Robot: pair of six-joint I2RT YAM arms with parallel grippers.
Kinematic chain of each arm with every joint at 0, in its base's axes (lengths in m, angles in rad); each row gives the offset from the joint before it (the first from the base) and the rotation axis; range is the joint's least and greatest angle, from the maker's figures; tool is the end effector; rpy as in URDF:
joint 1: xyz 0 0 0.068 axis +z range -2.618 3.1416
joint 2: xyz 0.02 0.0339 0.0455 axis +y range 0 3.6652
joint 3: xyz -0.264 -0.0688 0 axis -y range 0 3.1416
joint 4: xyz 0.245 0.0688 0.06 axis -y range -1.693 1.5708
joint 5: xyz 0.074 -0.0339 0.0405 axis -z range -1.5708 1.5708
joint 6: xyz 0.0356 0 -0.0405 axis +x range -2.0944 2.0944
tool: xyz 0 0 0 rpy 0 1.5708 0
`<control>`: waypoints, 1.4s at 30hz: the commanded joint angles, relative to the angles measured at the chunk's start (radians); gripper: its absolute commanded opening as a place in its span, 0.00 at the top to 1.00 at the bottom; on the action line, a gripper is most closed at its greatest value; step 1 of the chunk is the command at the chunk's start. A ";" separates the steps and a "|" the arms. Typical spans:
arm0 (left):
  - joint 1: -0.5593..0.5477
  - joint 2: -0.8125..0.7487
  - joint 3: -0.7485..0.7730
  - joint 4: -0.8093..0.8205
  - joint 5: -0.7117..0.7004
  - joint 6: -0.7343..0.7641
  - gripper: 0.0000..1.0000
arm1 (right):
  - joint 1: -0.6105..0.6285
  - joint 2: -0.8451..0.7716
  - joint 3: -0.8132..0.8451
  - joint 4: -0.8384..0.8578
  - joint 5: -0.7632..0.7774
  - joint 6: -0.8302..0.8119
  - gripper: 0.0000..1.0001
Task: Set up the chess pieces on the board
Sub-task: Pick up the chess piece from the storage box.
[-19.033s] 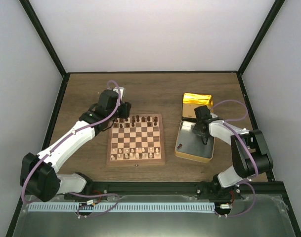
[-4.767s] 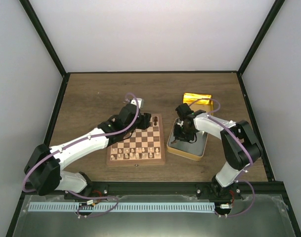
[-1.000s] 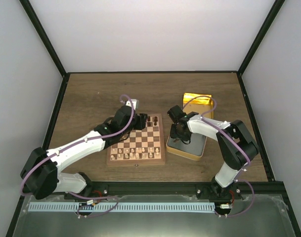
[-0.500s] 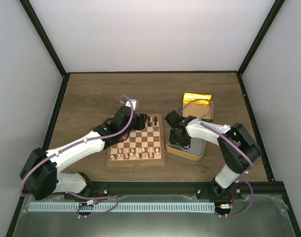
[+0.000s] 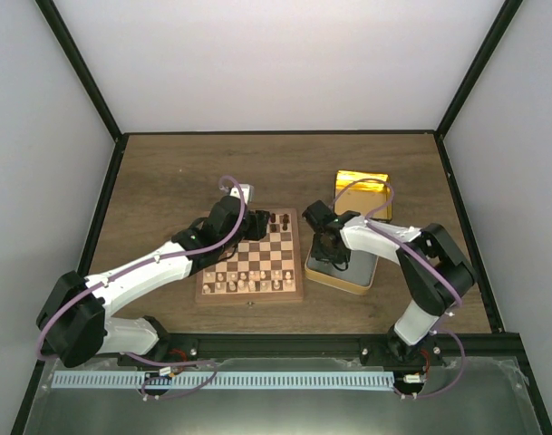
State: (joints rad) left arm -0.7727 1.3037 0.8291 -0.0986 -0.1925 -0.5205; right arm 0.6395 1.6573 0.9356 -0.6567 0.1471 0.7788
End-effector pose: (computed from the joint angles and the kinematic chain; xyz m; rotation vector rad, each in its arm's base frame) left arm 0.2104 -0.1956 0.2505 0.1604 2.1771 -0.5475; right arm 0.2336 0.1672 0.1525 0.2224 2.8917 0.0201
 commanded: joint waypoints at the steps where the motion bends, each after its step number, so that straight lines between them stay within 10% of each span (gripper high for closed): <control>1: 0.003 -0.026 -0.009 0.018 0.006 -0.009 0.42 | -0.015 0.059 -0.030 -0.001 -0.002 -0.012 0.78; 16: 0.003 -0.044 -0.025 0.057 0.037 -0.007 0.42 | -0.123 -0.183 -0.018 0.073 -0.050 0.047 0.88; 30: -0.022 -0.092 -0.148 0.421 0.181 -0.036 0.25 | -0.170 -0.362 0.058 0.367 -0.572 0.463 0.87; 42: -0.094 0.043 -0.151 0.687 0.227 -0.121 0.27 | -0.168 -0.387 0.047 0.497 -0.712 0.731 0.88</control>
State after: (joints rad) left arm -0.8444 1.2835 0.6254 0.4786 0.0059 -0.6289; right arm 0.4671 1.2850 0.9569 -0.2222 -0.4850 1.4174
